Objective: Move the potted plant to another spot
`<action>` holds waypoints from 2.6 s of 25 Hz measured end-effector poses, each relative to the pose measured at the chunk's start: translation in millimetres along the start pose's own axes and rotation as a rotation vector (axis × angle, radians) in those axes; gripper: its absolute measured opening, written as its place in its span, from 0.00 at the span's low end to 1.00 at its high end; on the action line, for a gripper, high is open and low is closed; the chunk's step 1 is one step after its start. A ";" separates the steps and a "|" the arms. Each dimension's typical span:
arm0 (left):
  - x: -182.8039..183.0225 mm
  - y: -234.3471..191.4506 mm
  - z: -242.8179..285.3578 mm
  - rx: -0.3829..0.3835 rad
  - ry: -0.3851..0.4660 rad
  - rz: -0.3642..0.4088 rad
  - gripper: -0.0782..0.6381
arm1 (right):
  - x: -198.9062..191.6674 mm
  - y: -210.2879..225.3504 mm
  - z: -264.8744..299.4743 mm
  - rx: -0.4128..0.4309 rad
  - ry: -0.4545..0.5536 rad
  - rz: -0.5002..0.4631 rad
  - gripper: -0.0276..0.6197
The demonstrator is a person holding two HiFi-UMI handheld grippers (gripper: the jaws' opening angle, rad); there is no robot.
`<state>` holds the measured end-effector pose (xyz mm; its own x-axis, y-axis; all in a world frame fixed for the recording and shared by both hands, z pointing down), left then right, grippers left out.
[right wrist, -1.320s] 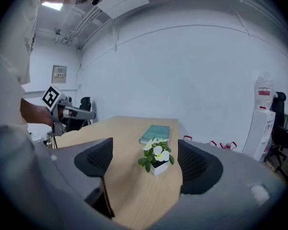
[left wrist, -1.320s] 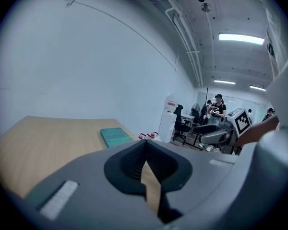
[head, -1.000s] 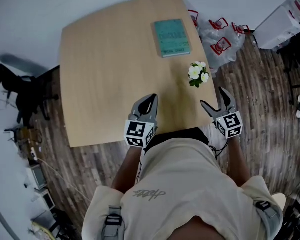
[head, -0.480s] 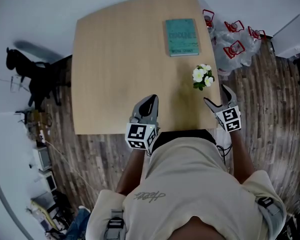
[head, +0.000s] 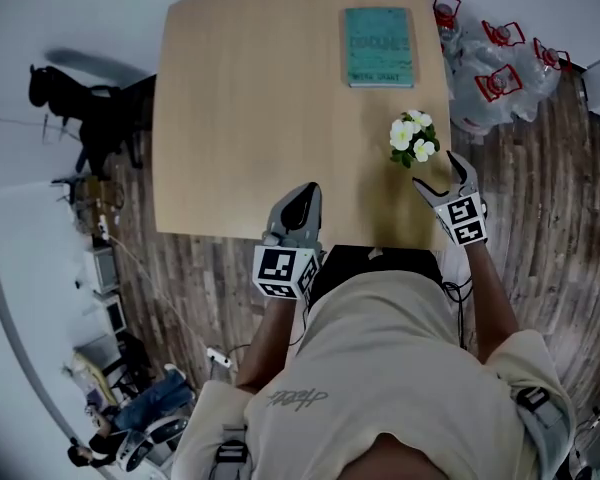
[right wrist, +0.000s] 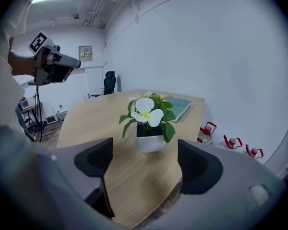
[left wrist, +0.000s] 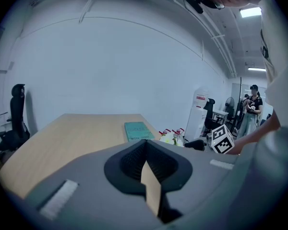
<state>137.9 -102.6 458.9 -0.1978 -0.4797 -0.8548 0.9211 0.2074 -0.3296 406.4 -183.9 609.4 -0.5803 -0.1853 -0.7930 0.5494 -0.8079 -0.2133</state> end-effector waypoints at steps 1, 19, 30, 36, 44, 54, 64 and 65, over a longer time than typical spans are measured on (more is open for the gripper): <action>-1.9 2.0 0.1 0.010 -0.004 0.001 0.13 | -1.7 0.6 4.4 0.009 0.001 -0.009 0.69; -20.8 11.2 -2.2 0.104 -0.053 -0.010 0.13 | -14.1 2.6 61.5 0.084 0.013 0.001 0.69; -18.1 -1.3 0.6 0.156 -0.061 -0.014 0.13 | -4.4 9.5 83.9 0.090 0.039 -0.015 0.69; -20.6 -6.9 -0.4 0.182 -0.063 -0.044 0.13 | 0.0 15.6 94.9 0.110 0.044 -0.035 0.69; -17.0 -13.2 0.3 0.205 -0.045 -0.080 0.13 | 5.4 15.6 102.7 0.119 0.043 -0.077 0.59; -14.6 -11.1 5.5 0.195 -0.046 -0.065 0.13 | 4.4 14.2 92.5 0.128 0.047 -0.073 0.59; -25.3 1.8 2.8 0.167 -0.049 -0.055 0.13 | 13.1 12.5 61.5 0.104 0.075 -0.091 0.59; -26.2 2.9 2.8 0.168 -0.047 -0.056 0.13 | 13.3 12.2 59.8 0.104 0.075 -0.093 0.58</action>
<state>146.7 -91.8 481.5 -0.2383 -0.5271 -0.8157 0.9528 0.0357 -0.3014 369.5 -229.6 630.4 -0.5775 -0.0676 -0.8136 0.4280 -0.8738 -0.2311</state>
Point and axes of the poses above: the fingertips, and each gripper's own axes: z forward along the fingers, y to its right, x out of its top, the point moved 6 cm from there along -z, backward along the fingers, and after that the axes turned 15 degrees about -z, right-handed, at the moved point
